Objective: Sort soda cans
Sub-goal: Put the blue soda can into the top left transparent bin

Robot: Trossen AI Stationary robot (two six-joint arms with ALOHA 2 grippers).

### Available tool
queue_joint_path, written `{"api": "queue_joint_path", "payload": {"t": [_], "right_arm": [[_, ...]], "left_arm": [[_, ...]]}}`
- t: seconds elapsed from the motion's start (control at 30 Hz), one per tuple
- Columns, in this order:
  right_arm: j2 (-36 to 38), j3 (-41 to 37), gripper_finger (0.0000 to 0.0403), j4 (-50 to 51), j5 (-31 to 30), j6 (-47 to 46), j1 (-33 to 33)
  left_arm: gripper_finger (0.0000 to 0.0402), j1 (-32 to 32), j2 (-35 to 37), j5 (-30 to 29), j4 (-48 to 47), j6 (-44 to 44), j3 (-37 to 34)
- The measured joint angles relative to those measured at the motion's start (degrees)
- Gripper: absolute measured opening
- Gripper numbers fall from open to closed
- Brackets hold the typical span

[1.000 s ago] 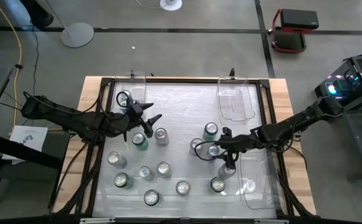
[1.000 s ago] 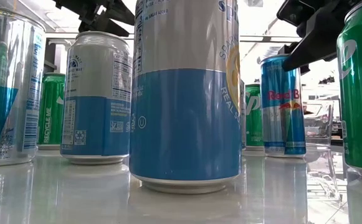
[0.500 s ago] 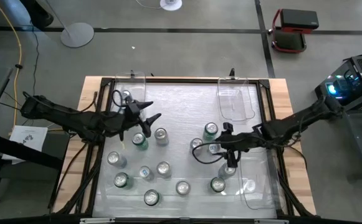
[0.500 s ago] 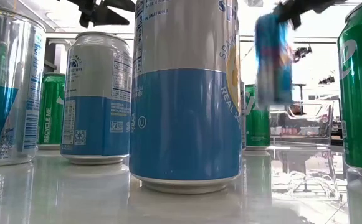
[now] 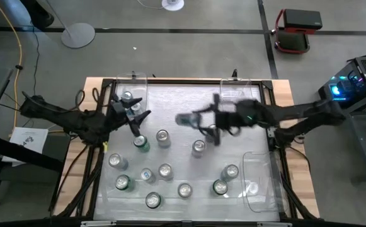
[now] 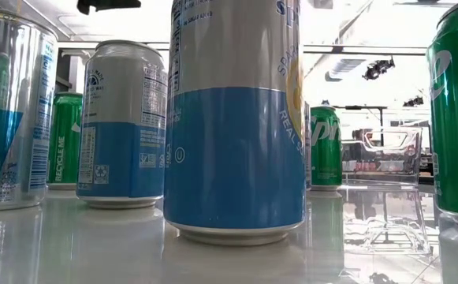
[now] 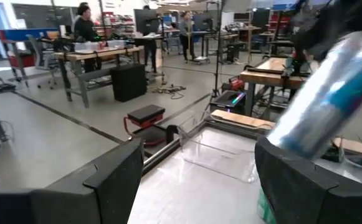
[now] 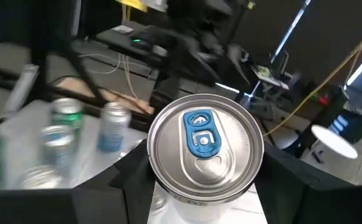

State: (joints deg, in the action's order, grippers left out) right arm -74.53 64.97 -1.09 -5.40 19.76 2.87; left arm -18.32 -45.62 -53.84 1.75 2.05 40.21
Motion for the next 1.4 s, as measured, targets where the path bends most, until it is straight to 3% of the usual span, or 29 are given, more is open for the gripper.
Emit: {"api": "queue_joint_path", "payload": {"t": [0.13, 0.27, 0.5, 0.63, 1.07, 1.27, 1.4], "right_arm": [[-8.8, 0.3, 0.0209, -7.7, 5.1, -4.0, -9.1], [-17.0, 4.7, 0.0209, -5.5, 7.1, -8.8, -15.1], [-27.6, 10.5, 0.0209, 1.3, 10.8, -10.3, -17.5], [-30.4, 10.9, 0.0209, -0.9, 13.6, -12.7, -17.4], [-36.3, 10.8, 0.0211, -1.3, 13.8, -16.3, -17.1], [-36.1, 10.9, 0.0272, -1.9, 13.8, -18.4, -17.1], [-36.1, 10.9, 0.0283, -2.3, 13.8, -17.6, -17.1]], "left_arm": [[0.0282, -1.1, 1.4, -0.9, -3.5, 2.2, 0.0], [0.0282, -1.3, 1.4, -0.9, -6.2, 5.0, 0.0], [0.0282, -0.2, -0.7, -1.0, -7.1, 7.0, 0.0], [0.0282, 1.0, -3.2, -1.0, -7.7, 8.8, 0.0], [0.0282, 3.0, -9.4, -1.1, -14.6, 17.4, -0.1], [0.0282, 3.4, -10.1, -1.1, -14.5, 17.4, -0.1], [0.0282, 3.4, -10.1, -1.2, -14.4, 17.5, -0.1]]}}
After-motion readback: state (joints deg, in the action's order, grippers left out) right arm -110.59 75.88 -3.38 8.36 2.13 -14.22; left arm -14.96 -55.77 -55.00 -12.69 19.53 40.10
